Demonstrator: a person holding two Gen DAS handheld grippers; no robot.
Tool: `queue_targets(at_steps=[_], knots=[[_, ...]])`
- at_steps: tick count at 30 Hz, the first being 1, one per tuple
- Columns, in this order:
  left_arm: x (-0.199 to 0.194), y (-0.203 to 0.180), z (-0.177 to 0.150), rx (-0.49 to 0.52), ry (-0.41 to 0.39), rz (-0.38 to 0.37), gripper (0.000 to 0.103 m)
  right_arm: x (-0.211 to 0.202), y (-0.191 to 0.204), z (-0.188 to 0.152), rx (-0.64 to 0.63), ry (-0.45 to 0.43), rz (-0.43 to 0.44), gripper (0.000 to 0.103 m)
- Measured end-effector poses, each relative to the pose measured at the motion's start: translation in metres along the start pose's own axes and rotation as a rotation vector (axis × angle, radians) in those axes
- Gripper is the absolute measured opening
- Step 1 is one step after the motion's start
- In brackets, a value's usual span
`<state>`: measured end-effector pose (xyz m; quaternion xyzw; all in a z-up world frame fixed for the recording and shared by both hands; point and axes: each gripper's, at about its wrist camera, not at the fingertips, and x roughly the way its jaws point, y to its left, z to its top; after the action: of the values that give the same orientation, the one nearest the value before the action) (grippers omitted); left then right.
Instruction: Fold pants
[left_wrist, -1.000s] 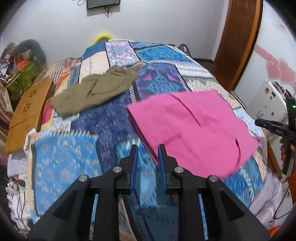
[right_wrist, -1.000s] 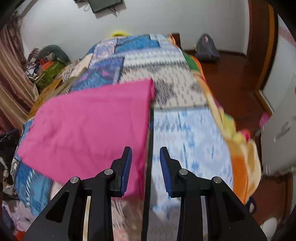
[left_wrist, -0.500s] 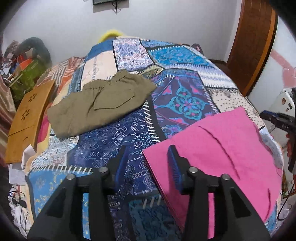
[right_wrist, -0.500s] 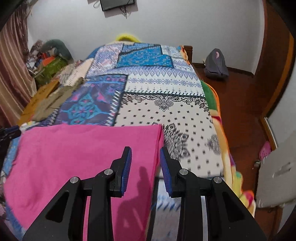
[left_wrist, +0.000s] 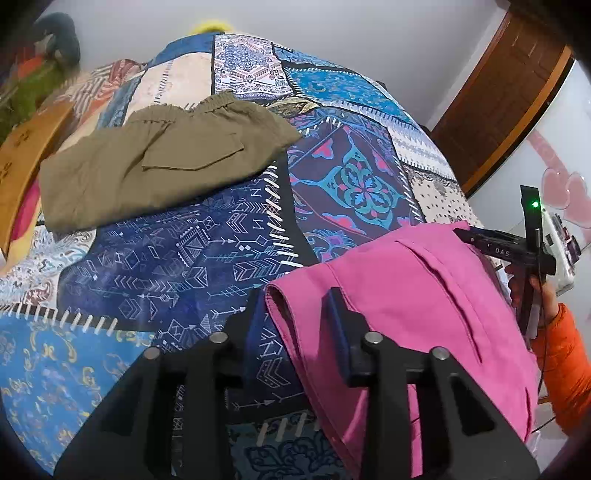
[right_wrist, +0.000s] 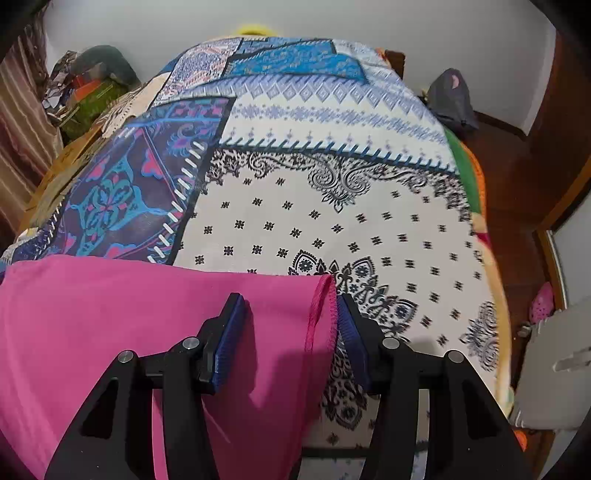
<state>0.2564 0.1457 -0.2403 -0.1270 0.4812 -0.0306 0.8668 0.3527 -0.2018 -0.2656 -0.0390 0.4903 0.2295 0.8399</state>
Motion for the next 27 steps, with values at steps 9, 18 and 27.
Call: queue_targets(at_steps=[9,18,27], knots=[[-0.009,-0.022,-0.003,0.124,-0.086,0.140,0.009,0.001,0.003,0.000,-0.039,-0.038,-0.023,0.005],[-0.012,-0.020,-0.005,0.166,-0.109,0.198,0.008,0.006,0.000,0.011,-0.052,-0.061,-0.132,0.002],[-0.037,-0.026,0.008,0.153,-0.118,0.227,0.025,-0.034,0.004,0.017,-0.020,-0.082,-0.080,0.020]])
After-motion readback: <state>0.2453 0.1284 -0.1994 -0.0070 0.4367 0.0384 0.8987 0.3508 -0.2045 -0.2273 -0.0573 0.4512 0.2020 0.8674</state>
